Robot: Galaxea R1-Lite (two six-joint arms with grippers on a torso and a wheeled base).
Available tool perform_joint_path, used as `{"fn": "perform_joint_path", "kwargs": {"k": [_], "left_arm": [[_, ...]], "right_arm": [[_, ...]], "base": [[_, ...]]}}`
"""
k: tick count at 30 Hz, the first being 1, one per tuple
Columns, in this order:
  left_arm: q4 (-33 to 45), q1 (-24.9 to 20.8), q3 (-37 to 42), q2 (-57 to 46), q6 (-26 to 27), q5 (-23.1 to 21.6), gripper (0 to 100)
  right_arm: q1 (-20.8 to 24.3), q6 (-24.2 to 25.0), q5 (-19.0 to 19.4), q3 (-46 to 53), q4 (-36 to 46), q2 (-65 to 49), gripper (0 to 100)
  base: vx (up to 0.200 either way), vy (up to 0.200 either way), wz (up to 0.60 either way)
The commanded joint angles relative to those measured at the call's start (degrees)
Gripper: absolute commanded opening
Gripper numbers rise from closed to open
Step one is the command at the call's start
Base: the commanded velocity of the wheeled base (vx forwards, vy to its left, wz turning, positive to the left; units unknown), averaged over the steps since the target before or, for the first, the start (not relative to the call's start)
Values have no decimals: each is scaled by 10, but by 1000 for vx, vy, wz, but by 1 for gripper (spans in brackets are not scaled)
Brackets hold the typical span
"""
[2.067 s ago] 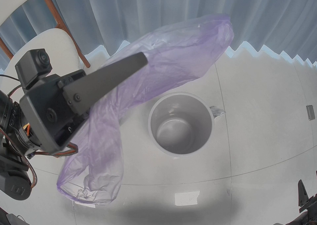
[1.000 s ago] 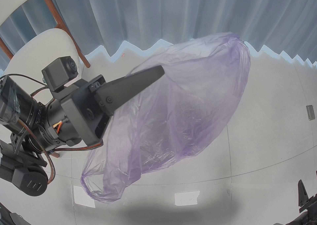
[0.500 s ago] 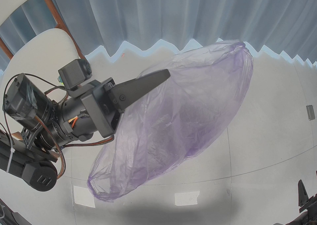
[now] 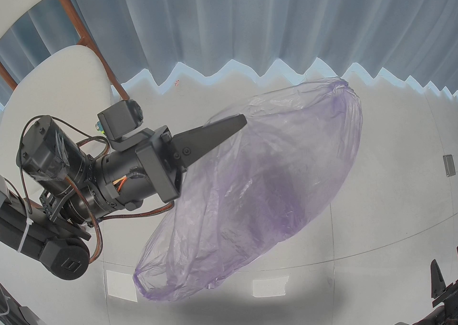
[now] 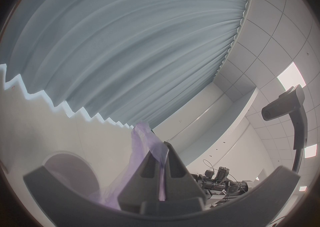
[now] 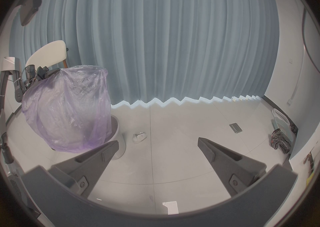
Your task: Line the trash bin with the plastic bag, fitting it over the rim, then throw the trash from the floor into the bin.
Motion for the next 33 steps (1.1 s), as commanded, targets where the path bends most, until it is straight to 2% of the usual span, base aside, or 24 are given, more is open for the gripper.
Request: {"fn": "perform_joint_path", "kwargs": {"k": [1, 8, 14, 20, 33], "left_arm": [[0, 1, -8, 2, 1, 1, 0], [0, 1, -16, 0, 1, 3, 0], [0, 4, -58, -8, -2, 53, 0], [0, 1, -52, -7, -4, 54, 0], [0, 0, -49, 79, 22, 59, 0]], "right_arm": [[0, 0, 0, 10, 0, -10, 100], [0, 0, 0, 10, 0, -10, 100], [0, 0, 0, 10, 0, -10, 100], [0, 0, 0, 10, 0, -10, 100], [0, 0, 0, 10, 0, -10, 100]], "base": [[0, 0, 0], [0, 0, 0], [0, 0, 0], [0, 0, 0], [0, 0, 0]]}}
